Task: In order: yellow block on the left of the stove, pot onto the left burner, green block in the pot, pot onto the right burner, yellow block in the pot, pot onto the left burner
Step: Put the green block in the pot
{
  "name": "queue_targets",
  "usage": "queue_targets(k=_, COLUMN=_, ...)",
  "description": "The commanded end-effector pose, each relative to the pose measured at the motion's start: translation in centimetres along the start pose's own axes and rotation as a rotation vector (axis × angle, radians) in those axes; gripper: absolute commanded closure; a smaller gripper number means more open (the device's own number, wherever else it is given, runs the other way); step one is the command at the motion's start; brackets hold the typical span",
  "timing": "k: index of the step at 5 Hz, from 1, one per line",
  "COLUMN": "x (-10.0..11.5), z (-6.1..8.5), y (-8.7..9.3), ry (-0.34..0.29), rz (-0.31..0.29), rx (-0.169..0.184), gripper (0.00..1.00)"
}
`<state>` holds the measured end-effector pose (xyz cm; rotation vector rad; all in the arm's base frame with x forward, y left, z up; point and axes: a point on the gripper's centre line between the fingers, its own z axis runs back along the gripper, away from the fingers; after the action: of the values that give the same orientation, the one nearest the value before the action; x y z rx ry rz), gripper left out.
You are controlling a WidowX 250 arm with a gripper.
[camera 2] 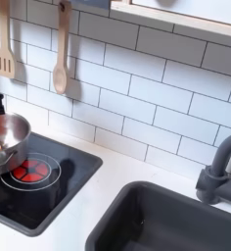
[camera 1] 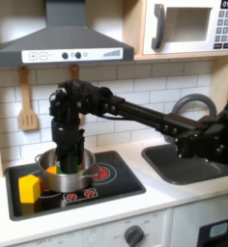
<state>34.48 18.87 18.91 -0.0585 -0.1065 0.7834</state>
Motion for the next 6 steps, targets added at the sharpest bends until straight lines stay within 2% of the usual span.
queue_targets(k=1, x=-0.01, z=-0.28, y=0.05, ry=0.009, rz=0.004, rx=0.000, gripper=0.00)
queue_targets(k=4, x=0.17, z=-0.04, y=-0.04, ry=-0.003, rz=0.003, rx=-0.007, gripper=0.00)
queue_targets(k=5, x=0.26, z=-0.07, y=0.08, ry=0.003, rz=0.007, rx=-0.010, gripper=0.00)
queue_targets(k=6, x=0.11, z=0.50, y=-0.52, ry=0.019, rz=0.004, rx=-0.020, gripper=0.00)
